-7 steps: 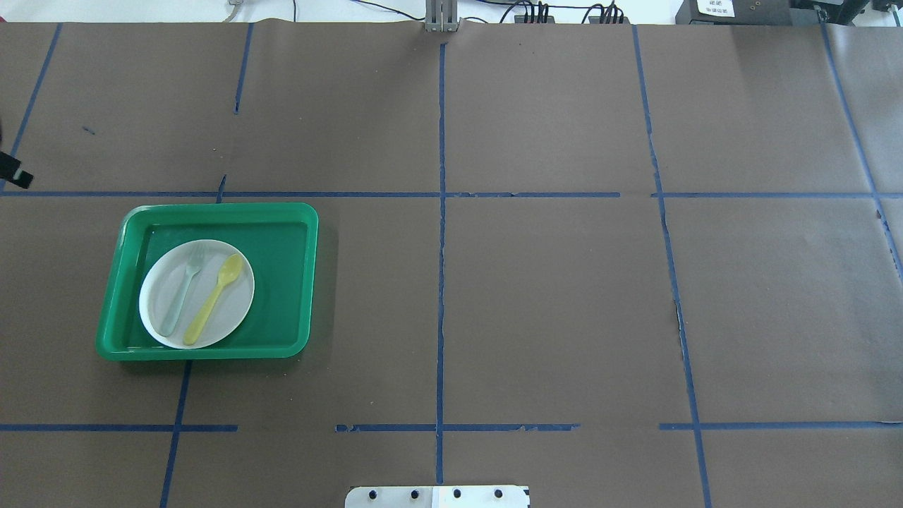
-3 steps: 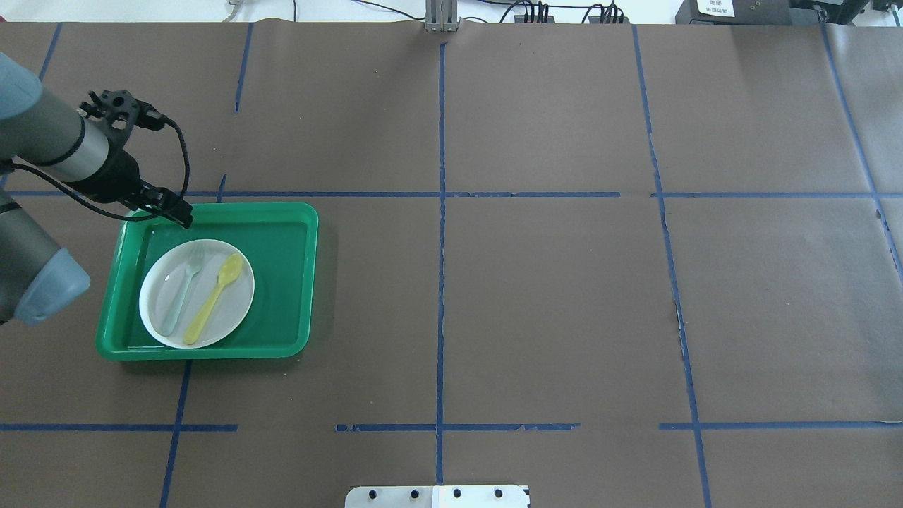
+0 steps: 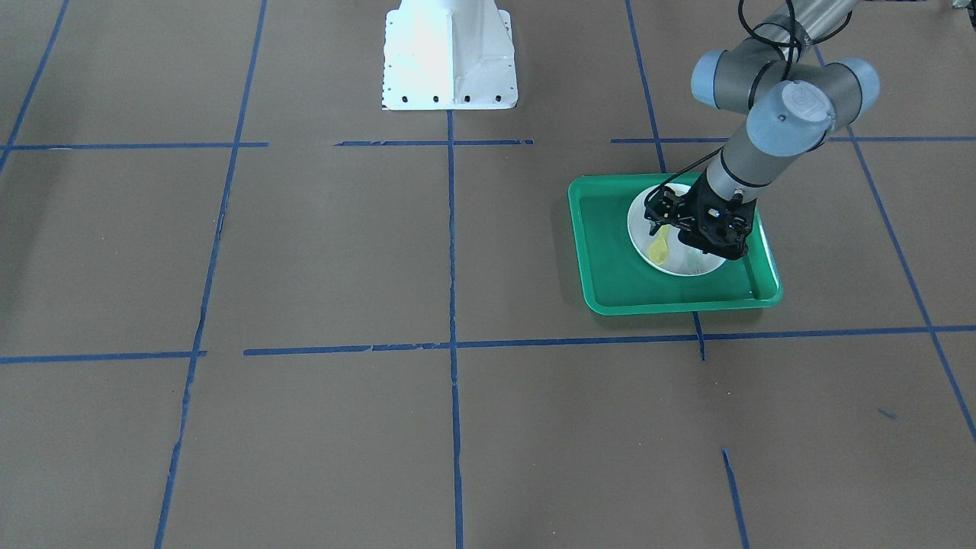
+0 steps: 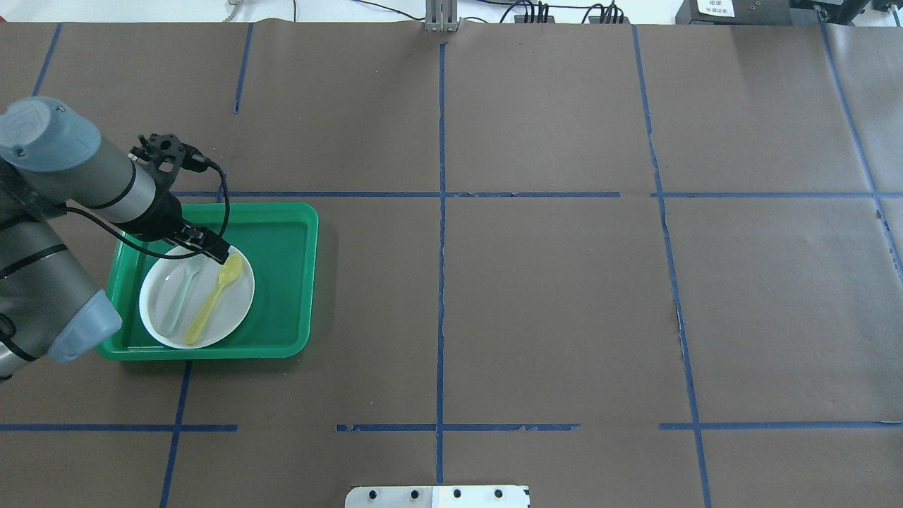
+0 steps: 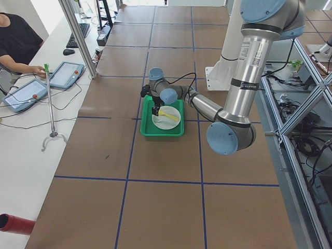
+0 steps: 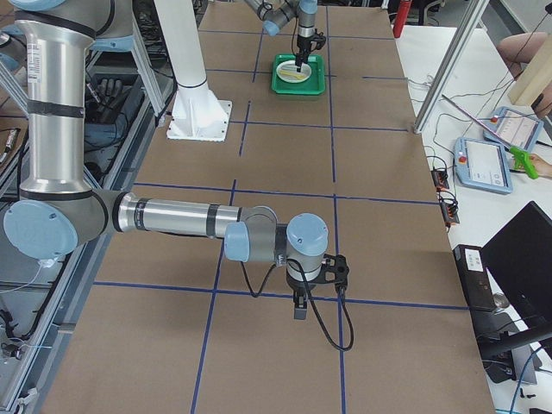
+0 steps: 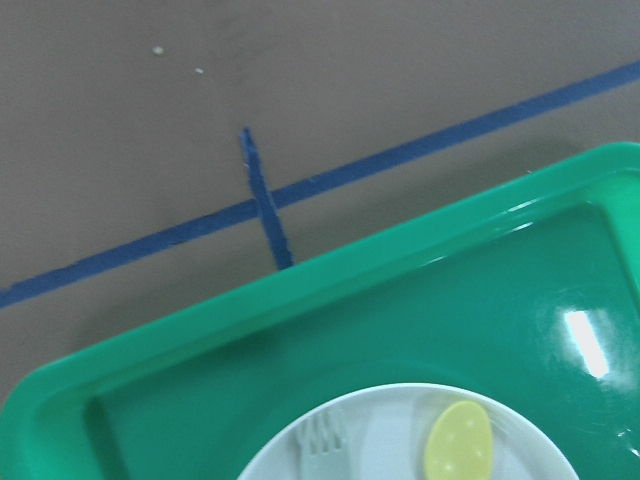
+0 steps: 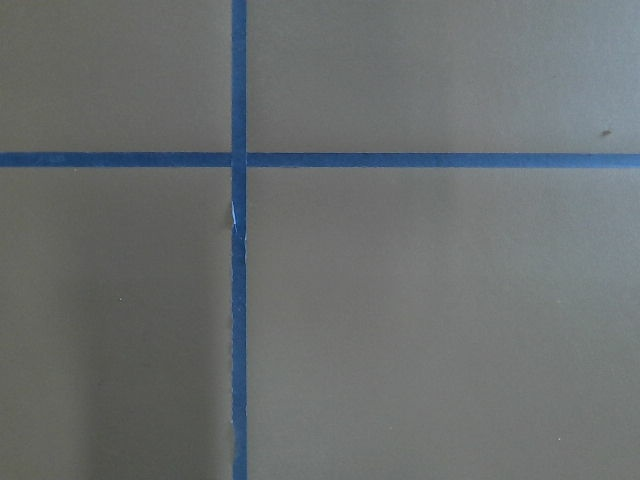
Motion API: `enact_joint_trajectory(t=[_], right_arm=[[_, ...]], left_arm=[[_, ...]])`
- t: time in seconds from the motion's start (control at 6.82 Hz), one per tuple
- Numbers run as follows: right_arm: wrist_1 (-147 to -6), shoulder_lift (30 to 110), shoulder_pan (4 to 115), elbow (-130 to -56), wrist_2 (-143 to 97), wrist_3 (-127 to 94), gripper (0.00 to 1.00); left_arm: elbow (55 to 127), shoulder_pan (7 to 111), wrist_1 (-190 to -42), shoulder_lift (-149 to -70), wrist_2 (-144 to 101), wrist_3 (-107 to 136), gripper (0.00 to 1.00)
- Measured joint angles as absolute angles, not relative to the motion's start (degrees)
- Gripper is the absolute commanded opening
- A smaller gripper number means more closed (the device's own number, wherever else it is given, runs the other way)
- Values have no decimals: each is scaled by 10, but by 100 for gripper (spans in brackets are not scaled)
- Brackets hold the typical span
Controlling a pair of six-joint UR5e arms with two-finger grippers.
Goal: Place spoon
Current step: 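Move the left gripper down over the yellow spoon on the white plate, then lower the left gripper and close it on the yellow spoon handle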
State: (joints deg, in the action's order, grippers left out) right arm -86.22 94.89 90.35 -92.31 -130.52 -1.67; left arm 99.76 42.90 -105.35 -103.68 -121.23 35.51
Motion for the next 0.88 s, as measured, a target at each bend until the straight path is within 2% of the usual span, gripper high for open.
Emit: enact_joint_trajectory(t=[0.29, 0.59, 0.88], right_arm=[[-862, 949, 904, -924, -1305, -17, 100], [-862, 949, 904, -923, -1305, -17, 100], [-862, 949, 904, -924, -1305, -17, 100]], left_arm=[[990, 411, -1055, -1036, -1206, 359, 90], [990, 401, -1055, -1035, -1206, 367, 83], [989, 400, -1054, -1034, -1206, 369, 82]])
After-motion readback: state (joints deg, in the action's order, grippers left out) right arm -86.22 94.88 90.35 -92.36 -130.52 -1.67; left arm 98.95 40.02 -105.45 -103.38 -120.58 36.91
